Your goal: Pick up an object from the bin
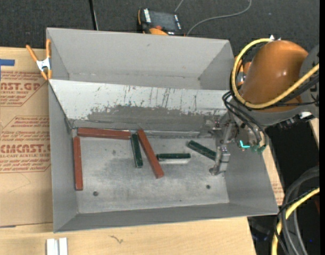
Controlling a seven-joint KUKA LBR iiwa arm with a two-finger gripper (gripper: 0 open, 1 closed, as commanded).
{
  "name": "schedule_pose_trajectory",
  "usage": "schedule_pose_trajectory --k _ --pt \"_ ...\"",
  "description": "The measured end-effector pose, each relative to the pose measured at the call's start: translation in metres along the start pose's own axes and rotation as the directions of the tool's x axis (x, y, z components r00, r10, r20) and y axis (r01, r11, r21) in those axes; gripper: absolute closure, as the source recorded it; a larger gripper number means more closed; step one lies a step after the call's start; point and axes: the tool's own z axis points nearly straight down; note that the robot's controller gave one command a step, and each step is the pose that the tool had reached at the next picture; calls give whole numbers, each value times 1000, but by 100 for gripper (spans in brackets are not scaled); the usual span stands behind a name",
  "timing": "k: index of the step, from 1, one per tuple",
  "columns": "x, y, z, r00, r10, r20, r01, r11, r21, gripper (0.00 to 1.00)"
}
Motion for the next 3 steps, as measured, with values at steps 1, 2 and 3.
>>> schedule_pose_trajectory --k 1,2,3 --pt "-37 28 158 994 -108 2 108 994 -1 0" --pt "-39 27 153 994 -107 7 107 994 1 100" --pt "-45 28 -82 933 -359 17 359 933 7 100"
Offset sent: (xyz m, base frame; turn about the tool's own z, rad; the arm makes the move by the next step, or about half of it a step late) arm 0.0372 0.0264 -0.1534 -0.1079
